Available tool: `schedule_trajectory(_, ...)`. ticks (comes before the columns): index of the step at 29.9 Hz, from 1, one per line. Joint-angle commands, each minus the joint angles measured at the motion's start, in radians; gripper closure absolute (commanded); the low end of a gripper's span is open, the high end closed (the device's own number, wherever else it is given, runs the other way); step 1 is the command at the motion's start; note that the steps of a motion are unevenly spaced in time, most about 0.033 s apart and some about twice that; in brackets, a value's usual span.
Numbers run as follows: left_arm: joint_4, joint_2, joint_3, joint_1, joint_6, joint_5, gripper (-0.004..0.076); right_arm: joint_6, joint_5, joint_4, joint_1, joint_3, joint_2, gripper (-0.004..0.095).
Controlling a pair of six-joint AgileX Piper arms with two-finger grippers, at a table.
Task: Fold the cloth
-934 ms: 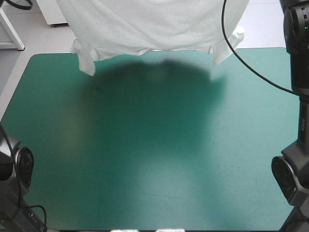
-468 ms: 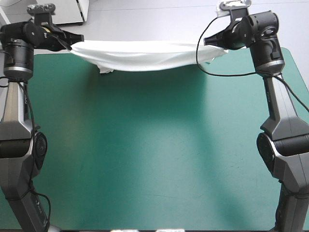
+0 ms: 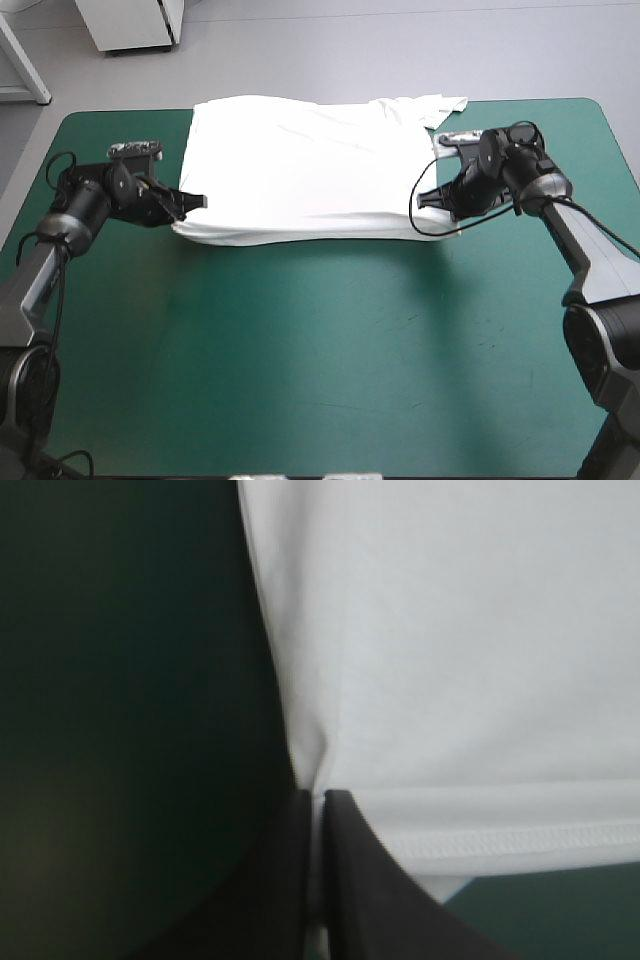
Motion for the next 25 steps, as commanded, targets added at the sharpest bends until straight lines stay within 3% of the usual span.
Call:
schedule_trajectory(1,-0.008,-0.146,0.148,0.0,-0.005,-0.07,0.0733,-0.022,-0.111,0.056,-0.006,0.203,-0.152,0.0925)
schedule_trajectory(5,-0.038,-0.256,0.294,0.0,0.014,-0.043,0.0733,-0.044,-0.161,0.09,-0.005,0.447,-0.301,0.0925)
schedule_trajectory(10,-0.082,-0.387,0.433,0.0,0.077,0.051,0.0733,-0.044,-0.136,0.092,-0.005,0.649,-0.492,0.0925)
schedule_trajectory(25,-0.112,-0.822,0.681,0.0,0.064,0.39,0.0733,-0.023,0.165,0.194,-0.005,0.892,-0.906,0.0925)
